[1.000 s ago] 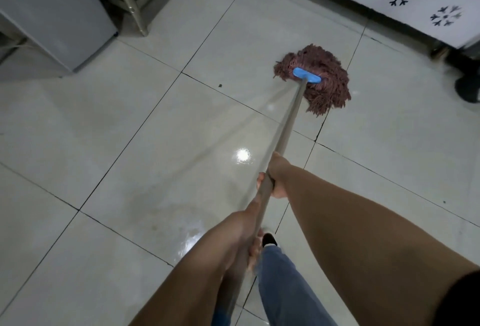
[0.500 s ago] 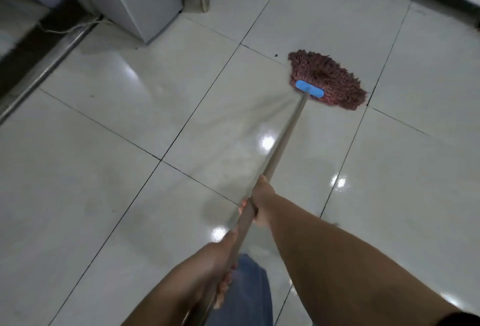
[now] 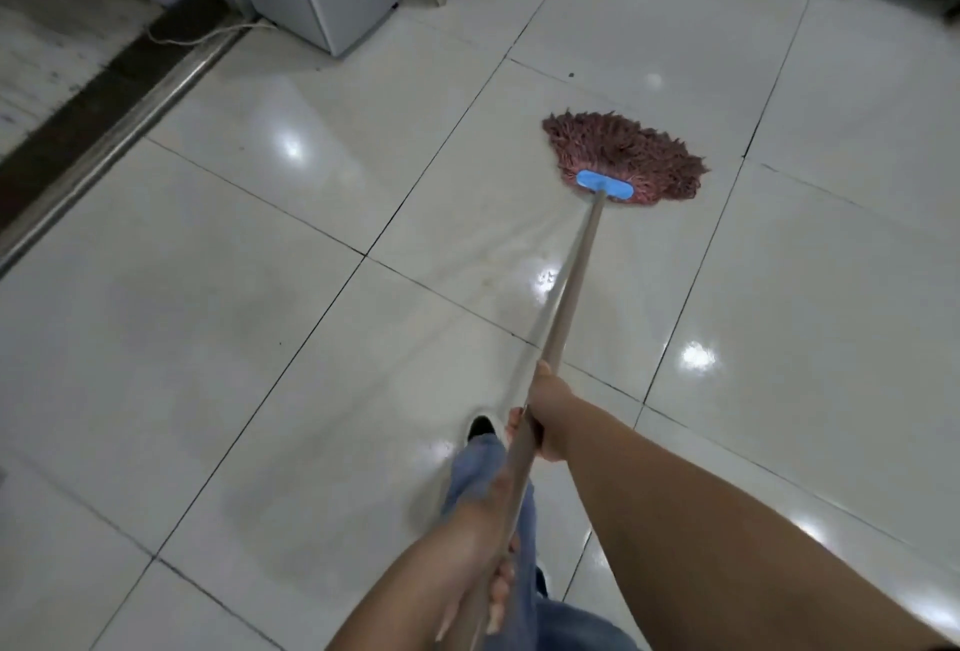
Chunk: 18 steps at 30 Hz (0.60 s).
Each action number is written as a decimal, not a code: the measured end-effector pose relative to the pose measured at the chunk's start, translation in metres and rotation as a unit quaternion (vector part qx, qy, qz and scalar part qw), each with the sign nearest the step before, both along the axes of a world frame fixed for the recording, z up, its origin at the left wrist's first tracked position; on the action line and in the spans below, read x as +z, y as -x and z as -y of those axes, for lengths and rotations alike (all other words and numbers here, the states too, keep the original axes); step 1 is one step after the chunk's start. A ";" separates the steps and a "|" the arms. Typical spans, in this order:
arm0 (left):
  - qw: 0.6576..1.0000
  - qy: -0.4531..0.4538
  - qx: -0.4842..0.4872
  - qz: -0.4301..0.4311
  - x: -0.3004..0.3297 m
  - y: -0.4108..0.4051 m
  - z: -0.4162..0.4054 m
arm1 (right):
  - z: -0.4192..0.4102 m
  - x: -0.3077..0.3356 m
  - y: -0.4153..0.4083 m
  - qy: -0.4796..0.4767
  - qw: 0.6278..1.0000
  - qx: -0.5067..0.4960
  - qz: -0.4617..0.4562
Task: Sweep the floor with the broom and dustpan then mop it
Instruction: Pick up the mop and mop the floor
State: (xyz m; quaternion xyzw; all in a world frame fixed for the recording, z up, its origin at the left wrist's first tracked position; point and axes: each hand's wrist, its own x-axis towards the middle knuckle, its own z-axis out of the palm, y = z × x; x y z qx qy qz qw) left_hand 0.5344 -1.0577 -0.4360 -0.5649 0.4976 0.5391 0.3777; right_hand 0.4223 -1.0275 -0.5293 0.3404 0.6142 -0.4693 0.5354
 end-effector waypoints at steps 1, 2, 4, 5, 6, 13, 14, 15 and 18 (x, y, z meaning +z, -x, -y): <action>1.000 0.025 -0.001 0.002 -0.002 -0.014 -0.008 | -0.007 0.000 -0.015 -0.008 1.000 0.008 0.000; 0.999 0.032 0.013 0.000 -0.003 -0.030 -0.013 | -0.012 0.001 -0.029 -0.012 1.000 0.014 0.003; 0.998 -0.038 0.048 0.014 0.002 -0.063 -0.018 | -0.018 0.002 -0.057 -0.009 1.000 0.020 0.007; 0.996 -0.071 0.051 0.021 0.009 -0.078 -0.018 | -0.019 0.003 -0.071 -0.007 1.000 0.020 0.010; 0.995 -0.082 0.054 0.024 0.017 -0.094 -0.018 | -0.019 0.004 -0.086 -0.006 1.000 0.019 0.014; 0.996 -0.047 0.066 0.036 0.022 -0.237 -0.011 | -0.011 0.009 -0.226 -0.009 0.999 0.023 0.027; 0.995 -0.047 0.074 0.042 0.022 -0.263 -0.008 | -0.008 0.009 -0.253 -0.005 0.999 0.022 0.036; 0.995 -0.040 0.076 0.042 0.022 -0.289 -0.004 | -0.004 0.010 -0.280 -0.005 0.999 0.020 0.041; 0.998 -0.015 0.041 0.041 0.022 -0.367 0.009 | 0.011 0.013 -0.356 -0.010 0.998 0.024 0.061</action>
